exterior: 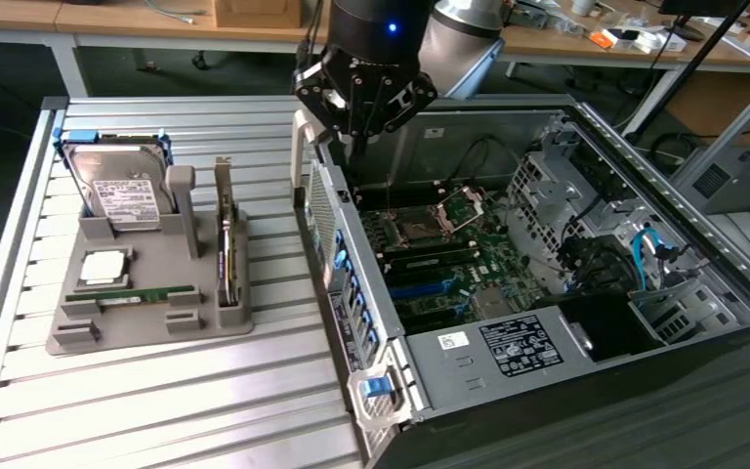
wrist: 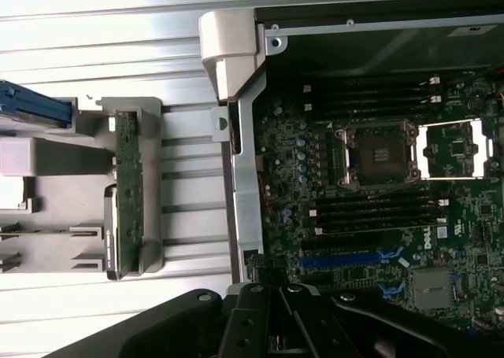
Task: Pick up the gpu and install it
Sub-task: 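Reach for the gpu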
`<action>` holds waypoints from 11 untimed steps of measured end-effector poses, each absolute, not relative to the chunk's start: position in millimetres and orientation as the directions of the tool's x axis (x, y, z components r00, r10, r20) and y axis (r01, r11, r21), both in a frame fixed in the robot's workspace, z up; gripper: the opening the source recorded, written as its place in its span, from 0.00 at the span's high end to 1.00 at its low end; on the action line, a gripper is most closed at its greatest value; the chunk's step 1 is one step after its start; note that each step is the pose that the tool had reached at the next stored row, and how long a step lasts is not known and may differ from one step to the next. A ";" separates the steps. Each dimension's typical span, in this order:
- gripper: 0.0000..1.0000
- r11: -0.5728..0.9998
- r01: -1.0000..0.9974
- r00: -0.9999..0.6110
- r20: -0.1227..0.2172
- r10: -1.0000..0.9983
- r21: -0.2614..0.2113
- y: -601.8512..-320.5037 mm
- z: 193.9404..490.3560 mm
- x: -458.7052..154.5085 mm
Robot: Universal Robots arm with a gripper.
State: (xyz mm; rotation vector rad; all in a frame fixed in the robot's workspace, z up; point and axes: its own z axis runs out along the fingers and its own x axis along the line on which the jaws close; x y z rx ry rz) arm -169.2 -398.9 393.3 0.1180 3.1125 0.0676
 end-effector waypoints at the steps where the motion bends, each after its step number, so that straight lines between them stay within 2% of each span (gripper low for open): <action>1: 0.89 0.996 0.075 -0.997 -0.024 0.076 0.044 -398.9 393.3 -169.6; 11: 0.89 0.996 0.075 -0.997 -0.024 0.076 0.044 -398.9 393.3 -174.5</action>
